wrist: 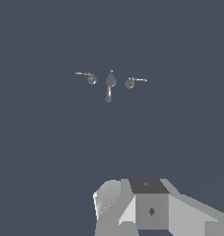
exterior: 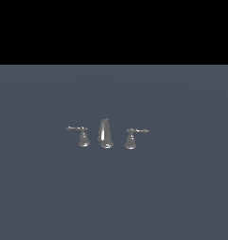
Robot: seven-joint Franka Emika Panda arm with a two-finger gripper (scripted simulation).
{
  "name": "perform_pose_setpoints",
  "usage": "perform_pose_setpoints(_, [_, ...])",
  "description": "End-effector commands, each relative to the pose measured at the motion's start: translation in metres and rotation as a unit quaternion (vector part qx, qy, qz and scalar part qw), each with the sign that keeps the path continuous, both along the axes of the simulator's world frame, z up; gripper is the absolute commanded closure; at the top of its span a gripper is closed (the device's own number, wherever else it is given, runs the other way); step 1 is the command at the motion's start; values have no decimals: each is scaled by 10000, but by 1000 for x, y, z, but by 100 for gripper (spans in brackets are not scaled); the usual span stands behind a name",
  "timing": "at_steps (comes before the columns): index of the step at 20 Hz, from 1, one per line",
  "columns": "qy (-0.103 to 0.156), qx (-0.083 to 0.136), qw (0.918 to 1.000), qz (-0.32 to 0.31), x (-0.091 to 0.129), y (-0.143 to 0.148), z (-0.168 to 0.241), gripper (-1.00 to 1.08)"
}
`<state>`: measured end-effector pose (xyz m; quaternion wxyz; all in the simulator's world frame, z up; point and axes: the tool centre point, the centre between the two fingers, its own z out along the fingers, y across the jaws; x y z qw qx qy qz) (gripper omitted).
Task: Turn on the faucet by rotating a designated handle.
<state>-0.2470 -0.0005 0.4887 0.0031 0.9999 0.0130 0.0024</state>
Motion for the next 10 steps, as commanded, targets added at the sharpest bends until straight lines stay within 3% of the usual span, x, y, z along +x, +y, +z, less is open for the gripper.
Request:
perform_pose_setpoints(1, [0,0,10000,0,0,0,0,108])
perform_pose_setpoints(10, [0,3,9996,-265,8,4,-13,108])
